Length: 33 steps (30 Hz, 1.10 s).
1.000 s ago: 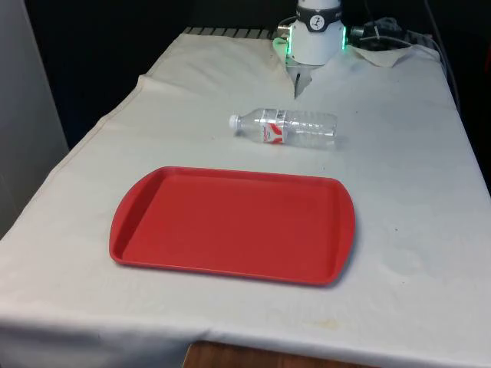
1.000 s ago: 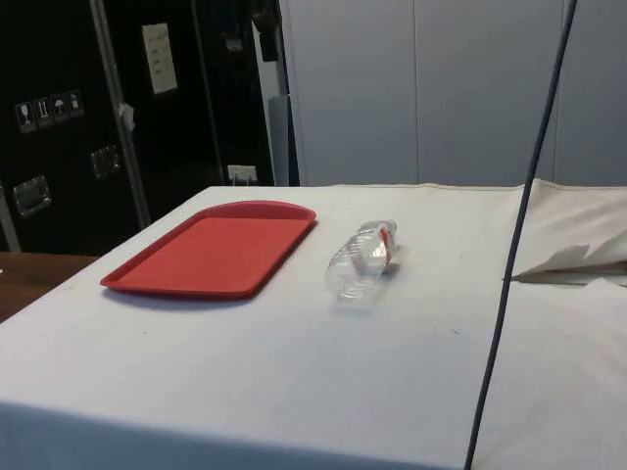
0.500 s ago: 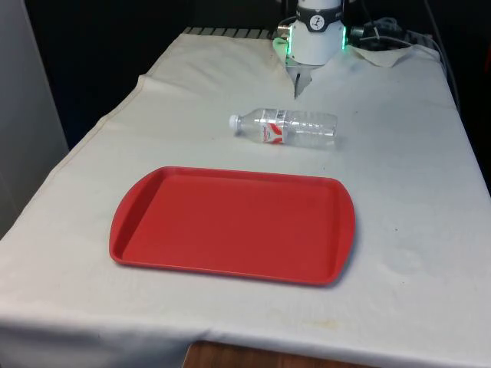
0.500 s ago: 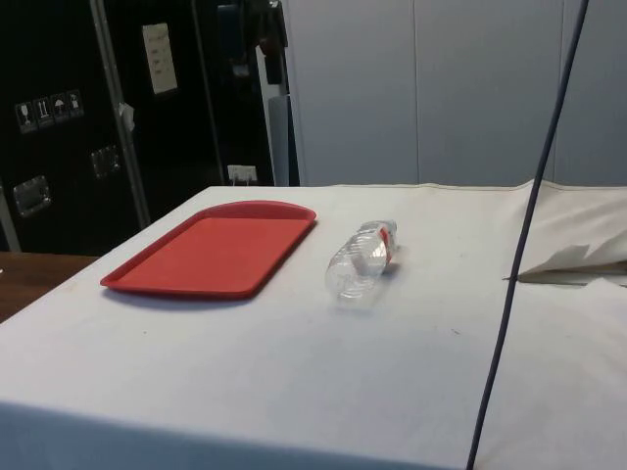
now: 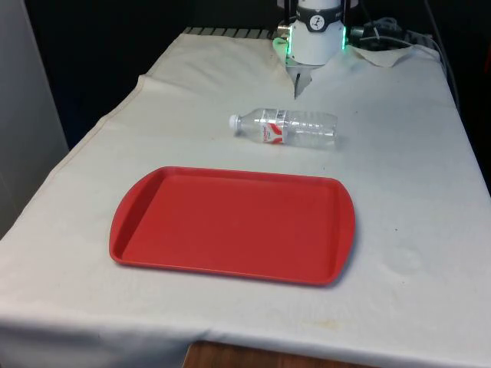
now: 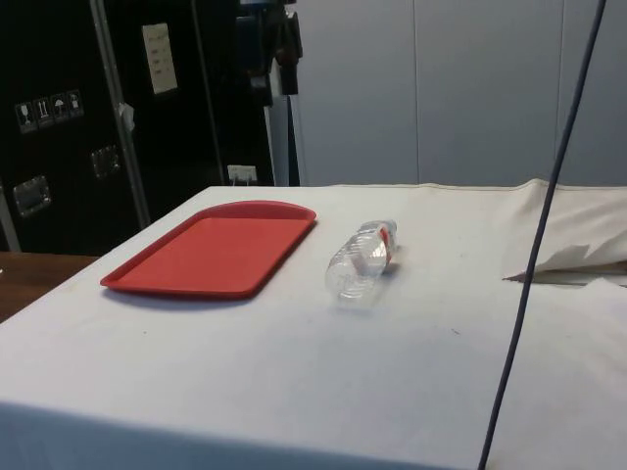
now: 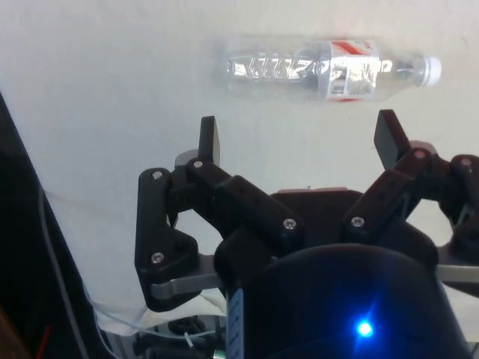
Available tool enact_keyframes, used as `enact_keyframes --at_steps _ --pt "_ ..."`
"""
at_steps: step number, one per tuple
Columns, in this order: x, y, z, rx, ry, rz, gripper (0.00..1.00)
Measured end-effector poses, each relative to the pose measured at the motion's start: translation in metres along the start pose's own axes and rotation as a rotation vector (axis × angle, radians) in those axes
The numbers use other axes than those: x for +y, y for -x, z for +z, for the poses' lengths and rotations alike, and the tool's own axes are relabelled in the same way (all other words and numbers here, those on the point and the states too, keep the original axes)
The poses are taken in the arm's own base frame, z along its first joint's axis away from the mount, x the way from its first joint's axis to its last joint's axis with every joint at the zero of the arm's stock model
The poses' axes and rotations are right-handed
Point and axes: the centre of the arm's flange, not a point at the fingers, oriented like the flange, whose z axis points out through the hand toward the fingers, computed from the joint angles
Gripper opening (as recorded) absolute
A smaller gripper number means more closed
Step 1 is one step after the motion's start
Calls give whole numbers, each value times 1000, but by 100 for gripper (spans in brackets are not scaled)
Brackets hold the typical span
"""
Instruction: Place the bottle upright on the tray.
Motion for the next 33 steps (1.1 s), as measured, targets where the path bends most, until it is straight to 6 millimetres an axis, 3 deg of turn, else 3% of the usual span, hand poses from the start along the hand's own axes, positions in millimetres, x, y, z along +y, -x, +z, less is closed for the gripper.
enact_keyframes --at_steps 23,33 --pt "1 45 19 31 -20 -6 100" --pt "0 59 38 43 -24 -9 100"
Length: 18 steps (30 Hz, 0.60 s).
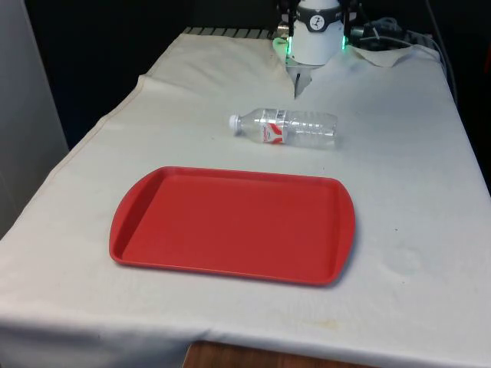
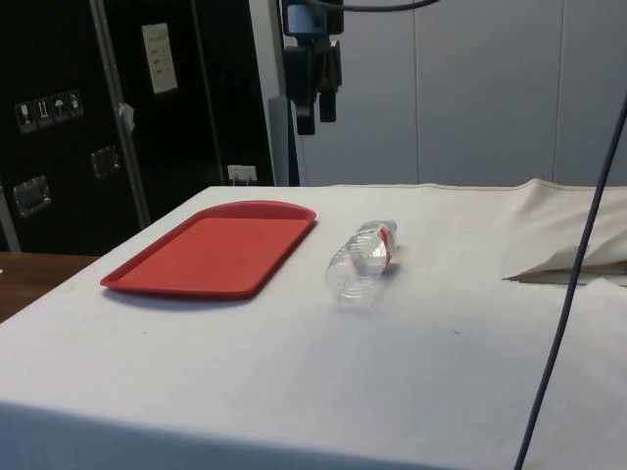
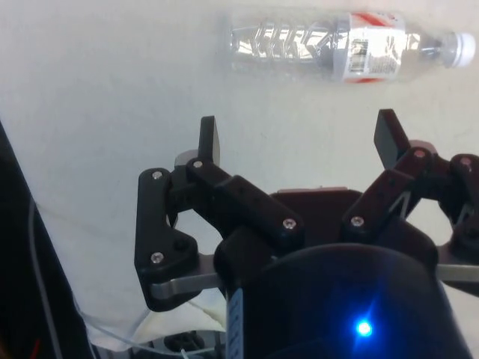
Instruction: Place the bottle upright on the tray.
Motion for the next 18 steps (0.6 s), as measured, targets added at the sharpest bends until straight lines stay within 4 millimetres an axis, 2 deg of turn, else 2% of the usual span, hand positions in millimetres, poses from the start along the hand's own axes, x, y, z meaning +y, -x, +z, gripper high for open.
enact_keyframes --at_steps 18 --pt "1 7 38 22 7 0 100"
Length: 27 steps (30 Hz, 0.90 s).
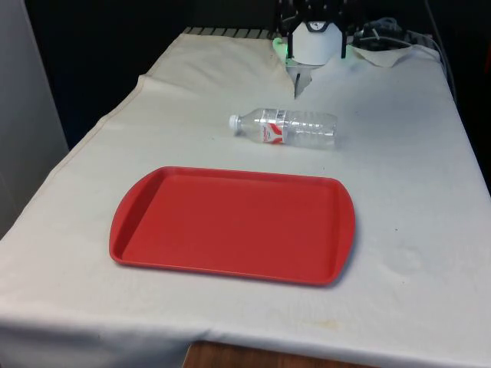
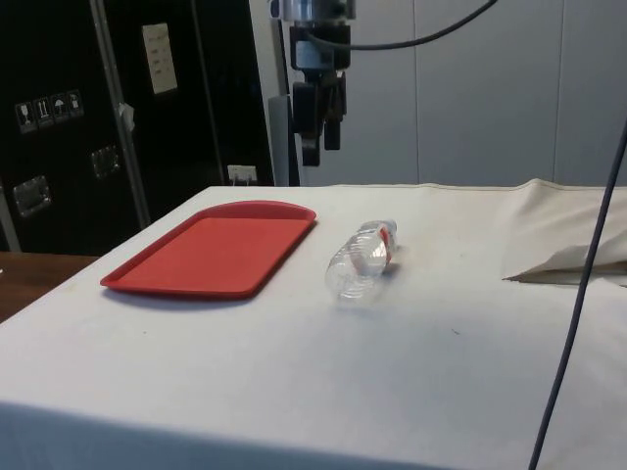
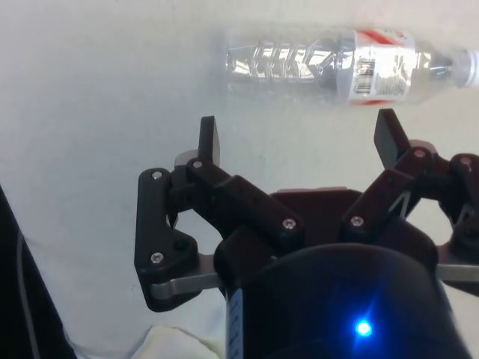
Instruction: Place the bottle upright on the tray.
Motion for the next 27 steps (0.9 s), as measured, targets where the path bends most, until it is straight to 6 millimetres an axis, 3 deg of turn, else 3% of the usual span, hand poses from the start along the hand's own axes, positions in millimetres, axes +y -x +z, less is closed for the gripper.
enact_keyframes --at_steps 27 --pt "-1 9 57 5 18 -5 100"
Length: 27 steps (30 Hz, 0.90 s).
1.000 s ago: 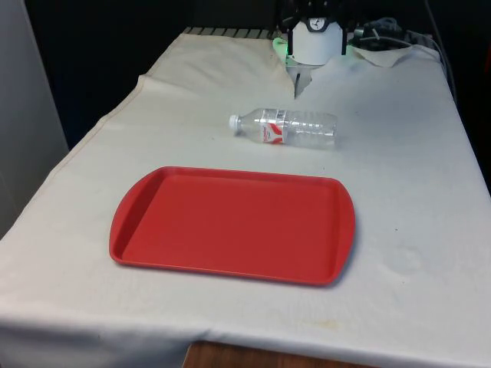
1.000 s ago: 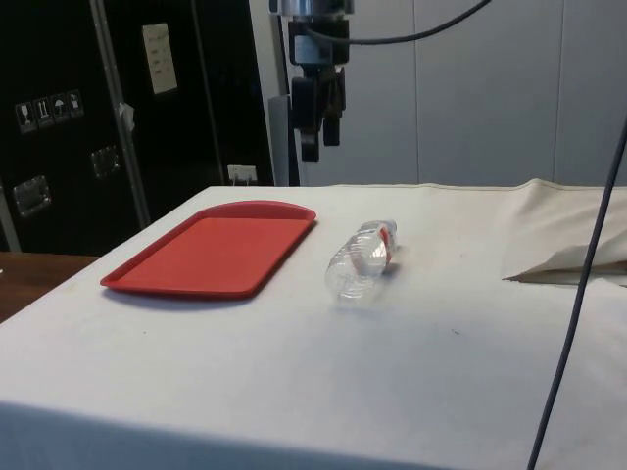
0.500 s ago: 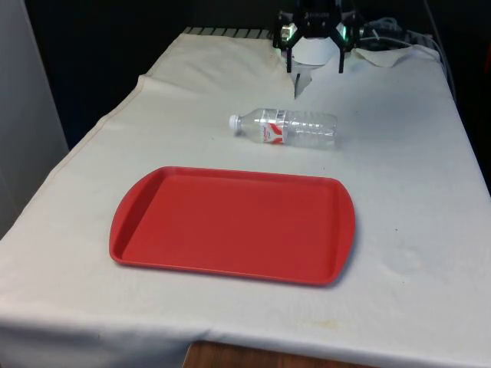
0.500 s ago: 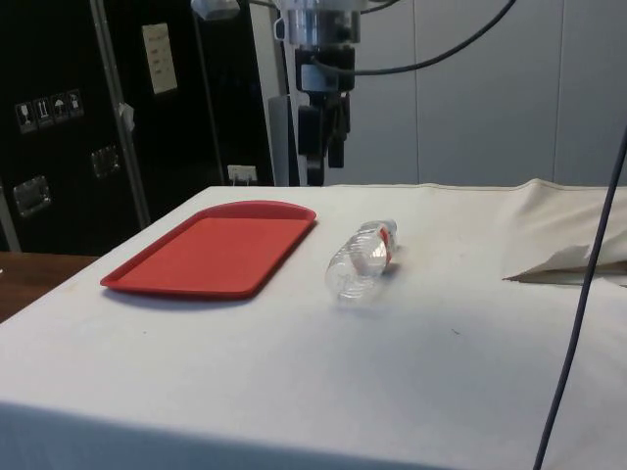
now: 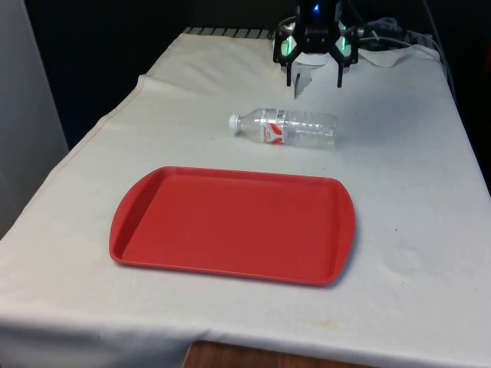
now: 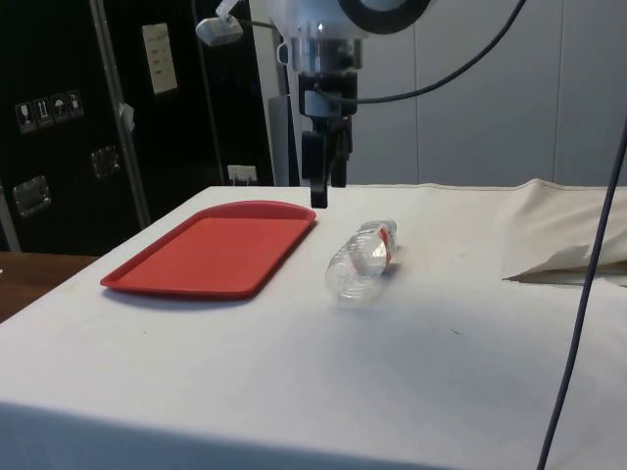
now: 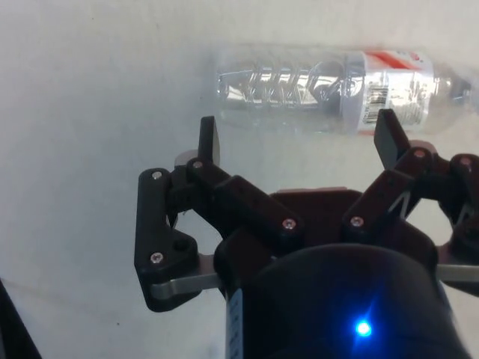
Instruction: Place the bottle upright on the tray.
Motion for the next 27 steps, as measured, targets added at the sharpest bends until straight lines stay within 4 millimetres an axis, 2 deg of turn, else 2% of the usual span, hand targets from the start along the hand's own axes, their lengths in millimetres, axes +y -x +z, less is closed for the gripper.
enact_keyframes --at_steps 8,27 --pt "-1 3 12 -5 4 -2 100" --pt "3 28 30 -42 3 -1 100"
